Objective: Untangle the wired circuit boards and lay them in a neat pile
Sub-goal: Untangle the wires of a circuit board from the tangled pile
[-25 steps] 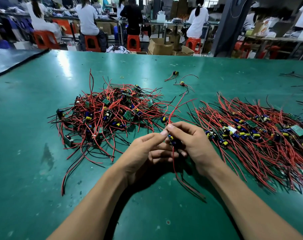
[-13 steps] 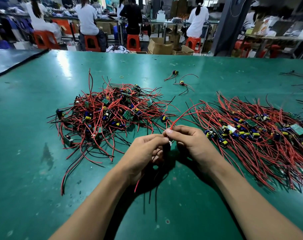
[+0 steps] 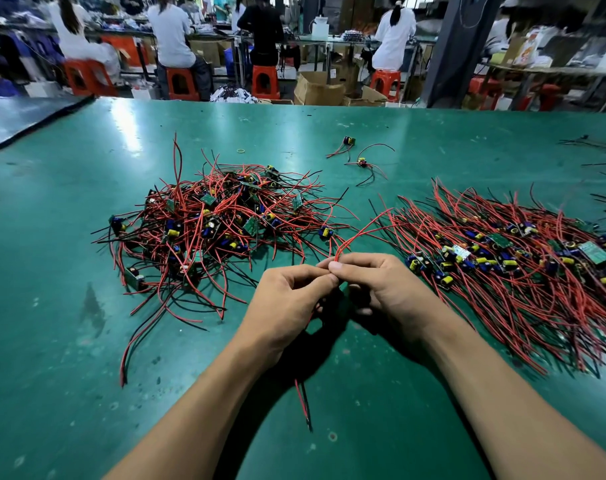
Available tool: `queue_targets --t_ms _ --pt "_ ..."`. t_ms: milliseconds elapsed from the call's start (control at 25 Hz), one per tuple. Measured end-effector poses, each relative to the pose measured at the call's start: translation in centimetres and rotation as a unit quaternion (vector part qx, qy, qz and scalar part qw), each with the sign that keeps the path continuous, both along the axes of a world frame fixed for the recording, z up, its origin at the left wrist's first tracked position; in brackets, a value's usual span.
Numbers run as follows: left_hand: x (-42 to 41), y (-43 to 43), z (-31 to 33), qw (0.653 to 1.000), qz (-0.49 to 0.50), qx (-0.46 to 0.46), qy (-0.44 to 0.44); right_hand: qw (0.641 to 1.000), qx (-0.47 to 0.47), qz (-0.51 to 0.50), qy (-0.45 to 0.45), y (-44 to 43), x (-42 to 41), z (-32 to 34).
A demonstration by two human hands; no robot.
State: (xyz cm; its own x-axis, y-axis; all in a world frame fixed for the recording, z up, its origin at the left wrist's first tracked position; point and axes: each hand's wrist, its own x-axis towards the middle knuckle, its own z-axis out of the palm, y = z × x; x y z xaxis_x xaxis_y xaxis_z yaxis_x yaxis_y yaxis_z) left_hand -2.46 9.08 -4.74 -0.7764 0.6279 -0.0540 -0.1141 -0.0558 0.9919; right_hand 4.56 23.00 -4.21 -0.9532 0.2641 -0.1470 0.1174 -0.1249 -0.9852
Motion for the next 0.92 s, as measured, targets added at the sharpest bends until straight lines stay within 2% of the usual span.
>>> queue_targets --t_ms 80,320,680,800,920 --pt "-0.1 0.0 -0.1 0.999 0.023 -0.014 0.019 0.999 0.023 -0.042 0.002 -0.1 -0.5 -0.6" --pt "-0.1 0.0 0.1 0.999 0.017 -0.028 0.023 0.99 0.0 -0.133 0.037 0.3 -1.4 -1.3" --pt "0.3 -0.3 0.7 0.998 -0.026 -0.048 0.028 0.955 -0.122 -0.26 0.078 1.2 -1.8 -1.1" --pt "0.4 -0.5 0.9 0.997 -0.039 -0.064 0.036 0.95 -0.132 -0.267 0.096 1.3 -1.9 -1.2" --pt "0.5 -0.5 0.9 0.995 -0.044 -0.072 0.044 0.957 -0.085 -0.258 0.105 1.3 -1.8 -1.4"
